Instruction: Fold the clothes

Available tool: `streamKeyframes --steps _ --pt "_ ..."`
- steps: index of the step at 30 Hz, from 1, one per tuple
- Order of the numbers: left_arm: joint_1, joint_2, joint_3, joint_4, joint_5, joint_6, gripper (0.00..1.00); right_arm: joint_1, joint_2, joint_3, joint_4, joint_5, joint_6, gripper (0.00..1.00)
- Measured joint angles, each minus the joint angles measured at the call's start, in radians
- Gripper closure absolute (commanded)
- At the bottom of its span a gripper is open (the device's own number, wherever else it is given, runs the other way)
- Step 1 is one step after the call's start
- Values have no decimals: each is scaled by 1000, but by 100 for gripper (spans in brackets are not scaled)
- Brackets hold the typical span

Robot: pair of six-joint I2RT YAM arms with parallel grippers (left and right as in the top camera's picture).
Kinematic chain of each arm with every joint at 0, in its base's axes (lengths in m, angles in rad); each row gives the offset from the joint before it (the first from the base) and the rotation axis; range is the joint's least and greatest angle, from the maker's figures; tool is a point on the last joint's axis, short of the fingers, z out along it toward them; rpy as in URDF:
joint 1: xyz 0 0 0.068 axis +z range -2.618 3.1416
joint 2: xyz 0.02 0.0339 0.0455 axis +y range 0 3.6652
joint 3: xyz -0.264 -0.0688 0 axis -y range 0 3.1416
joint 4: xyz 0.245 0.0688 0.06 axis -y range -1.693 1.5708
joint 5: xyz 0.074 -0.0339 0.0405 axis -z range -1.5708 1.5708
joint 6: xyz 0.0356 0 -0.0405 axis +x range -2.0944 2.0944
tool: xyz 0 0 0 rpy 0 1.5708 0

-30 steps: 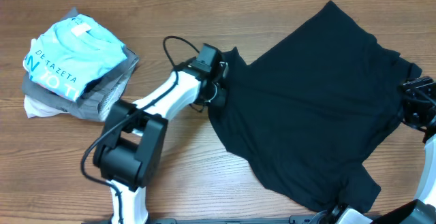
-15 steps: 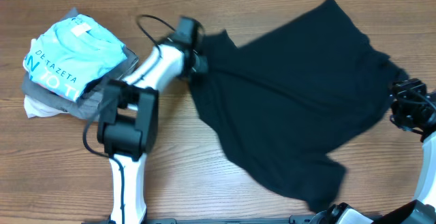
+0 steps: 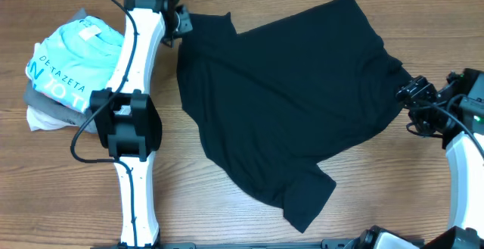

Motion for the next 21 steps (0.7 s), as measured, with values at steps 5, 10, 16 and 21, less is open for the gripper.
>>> streamKeyframes --steps 5,10,16,21 --pt "-38 -2 47 -155 86 66 77 13 98 -26 144 128 30 29" --pt "-126 -2 32 -237 129 117 73 13 318 -44 328 200 45 30" --pt "-241 -2 -108 -224 135 138 69 13 454 -48 422 186 42 65" --pt "-292 -2 -288 -124 133 134 69 11 468 -48 389 197 55 96"
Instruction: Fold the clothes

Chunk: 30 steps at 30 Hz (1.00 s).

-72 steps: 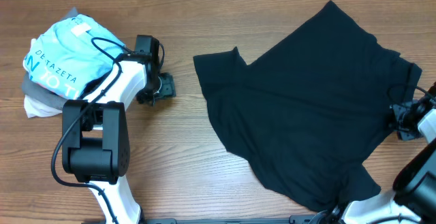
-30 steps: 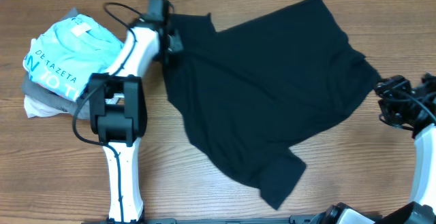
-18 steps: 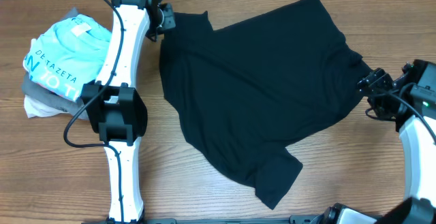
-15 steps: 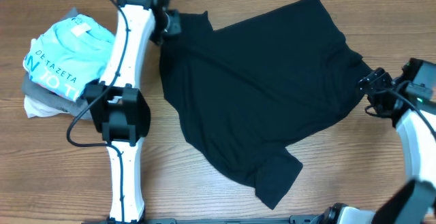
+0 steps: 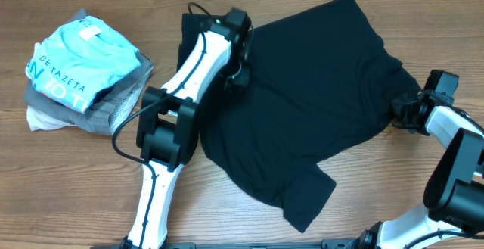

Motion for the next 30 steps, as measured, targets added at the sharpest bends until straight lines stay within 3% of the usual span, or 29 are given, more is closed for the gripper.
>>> streamKeyframes --steps 11,12,14,17,21,24,28,30 --pt "16 -71 -193 178 -18 -42 65 -127 -5 51 -226 85 29 90" --pt "18 -74 -198 182 -18 -43 64 -138 -6 55 -237 87 35 86" --pt "22 -76 -204 192 -18 -46 63 -154 -6 66 -271 95 63 60" --pt "31 -77 -205 207 -23 -49 65 -185 -6 90 -345 128 93 47" --pt "62 -77 -207 296 -51 -49 73 -224 -7 118 -476 148 114 38" --pt "96 -71 -212 407 -67 -49 73 -228 -19 171 -555 122 115 37" --pt "151 -56 -206 512 -44 -48 66 -219 -146 220 -582 -14 65 36" --pt "172 -45 -189 529 -21 -51 62 -210 -193 229 -581 -59 39 28"
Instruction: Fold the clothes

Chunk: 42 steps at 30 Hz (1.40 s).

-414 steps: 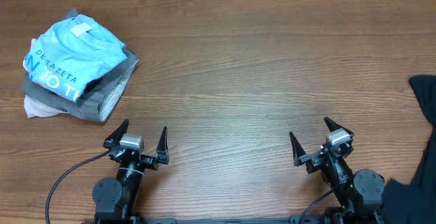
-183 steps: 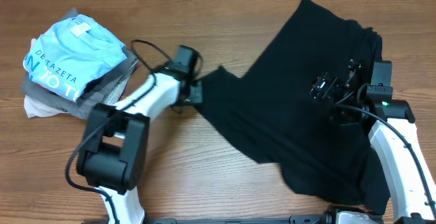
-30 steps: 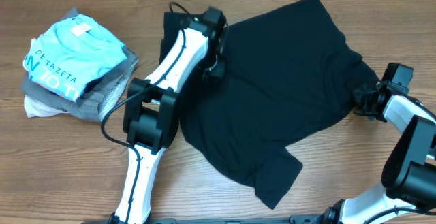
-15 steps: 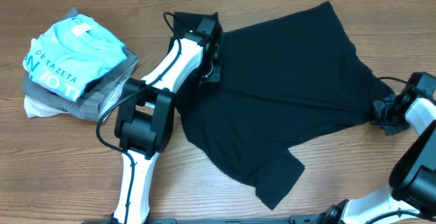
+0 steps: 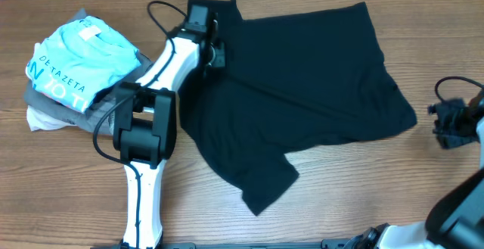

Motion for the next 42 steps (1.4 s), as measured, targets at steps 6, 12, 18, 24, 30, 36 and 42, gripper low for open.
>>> streamKeyframes --steps 6,12,18,24,30,36,42 --pt "29 45 190 -128 37 27 30 109 -90 16 -18 -105 -77 20" --pt "22 48 505 -513 53 62 8 186 -65 -72 0 -46 -66 28" --pt "20 47 680 -829 107 68 25 154 -47 -210 163 34 -18 26" --pt "0 47 681 -1013 164 85 26 152 -47 -274 216 3 -5 10" --pt "-72 46 624 -1015 190 84 31 144 -47 -277 190 -8 -1 7" --pt "-150 -68 301 -1007 160 71 30 126 -47 -277 163 -7 -1 6" --pt "-261 -362 -154 -884 70 -27 16 126 -47 -278 161 -8 -1 6"
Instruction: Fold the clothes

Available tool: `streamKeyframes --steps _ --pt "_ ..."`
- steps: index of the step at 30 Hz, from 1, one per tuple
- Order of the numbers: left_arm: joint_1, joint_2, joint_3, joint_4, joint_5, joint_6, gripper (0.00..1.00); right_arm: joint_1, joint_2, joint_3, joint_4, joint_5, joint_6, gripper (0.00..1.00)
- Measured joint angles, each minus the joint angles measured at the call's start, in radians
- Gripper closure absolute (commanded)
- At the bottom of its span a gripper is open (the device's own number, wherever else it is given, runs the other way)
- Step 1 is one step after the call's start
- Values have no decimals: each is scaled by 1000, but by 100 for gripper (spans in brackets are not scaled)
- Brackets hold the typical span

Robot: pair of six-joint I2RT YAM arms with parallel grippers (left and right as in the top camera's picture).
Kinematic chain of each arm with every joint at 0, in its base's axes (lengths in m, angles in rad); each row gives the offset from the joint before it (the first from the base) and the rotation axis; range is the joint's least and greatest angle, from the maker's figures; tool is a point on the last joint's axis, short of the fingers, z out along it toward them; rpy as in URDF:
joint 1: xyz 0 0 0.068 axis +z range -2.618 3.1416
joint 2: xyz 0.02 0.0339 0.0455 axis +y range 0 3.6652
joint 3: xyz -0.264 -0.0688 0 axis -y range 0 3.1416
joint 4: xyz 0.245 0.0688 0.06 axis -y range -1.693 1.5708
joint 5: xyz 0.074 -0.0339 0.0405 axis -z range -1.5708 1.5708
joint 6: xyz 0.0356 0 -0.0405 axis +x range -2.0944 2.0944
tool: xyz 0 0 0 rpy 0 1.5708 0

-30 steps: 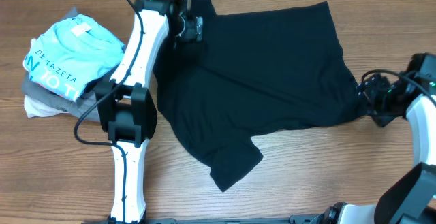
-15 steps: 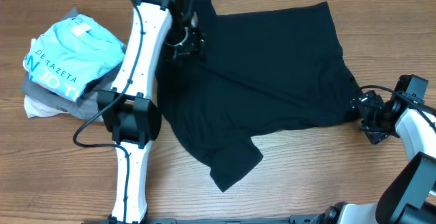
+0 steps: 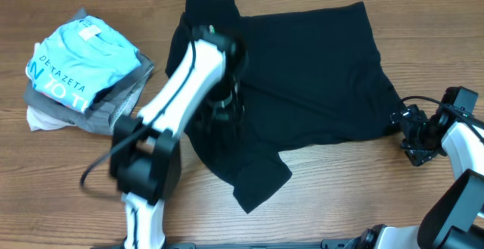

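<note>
A black T-shirt (image 3: 310,75) lies spread over the middle of the table, one sleeve (image 3: 261,181) pointing to the front and its collar end (image 3: 210,7) at the back. My left gripper (image 3: 225,107) hangs over the shirt's left part; it is blurred and dark against the cloth, so its jaws cannot be read. My right gripper (image 3: 402,134) sits at the shirt's lower right corner, fingers spread and pointing at the hem, with no cloth seen between them.
A stack of folded clothes stands at the left, a light blue printed T-shirt (image 3: 76,60) on top of grey and white pieces (image 3: 113,109). Bare wood table (image 3: 363,196) lies in front of the shirt.
My left gripper moved from the shirt's back left part toward the front, over its left middle. My right gripper came in from the far right edge to the shirt's lower right corner. The shirt lies much the same.
First each gripper was at an end of the slanted shirt, left at the back left corner, right at the right edge. Then the left was over the shirt's middle. Later the shirt lay squarer and further back, the right gripper away from it. Now both are at it again.
</note>
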Motion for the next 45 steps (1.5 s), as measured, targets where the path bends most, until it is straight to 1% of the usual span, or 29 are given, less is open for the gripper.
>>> streamKeyframes --steps 2,4,7,8,10,13,15,16,18,20,21,23,27,29,35,39,45 --pt "-60 -109 -169 94 -8 -61 13 0 0 -2 0 0 0 6" --pt "-104 -170 -296 189 -11 -108 7 0 0 -3 0 0 0 6" --pt "-137 -204 -488 372 -10 -183 11 0 0 -3 -1 0 0 6" --pt "-137 -203 -542 426 -5 -203 15 0 0 -3 0 0 0 6" --pt "-124 -199 -639 513 8 -233 17 0 0 -4 0 0 0 6" --pt "-103 -196 -722 571 23 -253 17 0 0 -4 -2 0 0 6" --pt "-95 -198 -729 576 29 -257 22 0 0 -4 -2 0 0 6" --pt "-95 -198 -729 577 28 -257 31 0 0 -4 -2 0 0 6" --pt "-96 -198 -729 581 14 -261 59 0 0 -4 -2 0 0 6" --pt "-95 -198 -729 581 -5 -254 91 0 0 -4 -2 0 0 6" --pt "-95 -198 -729 578 -16 -254 96 0 0 -4 -2 0 0 6" --pt "-95 -198 -729 566 -32 -264 96 0 0 -4 -2 0 0 6" --pt "-85 -198 -735 505 -74 -328 96 0 0 -4 -2 0 0 6" --pt "-64 -198 -739 484 -87 -357 96 0 0 -4 -2 0 0 6" --pt "13 -197 -740 432 -138 -392 96 0 0 -4 -3 0 0 6" --pt "113 -197 -740 393 -185 -413 96 0 0 -4 -4 0 0 6" --pt "296 -197 -740 400 -214 -389 96 6 0 -4 -41 -8 0 6"
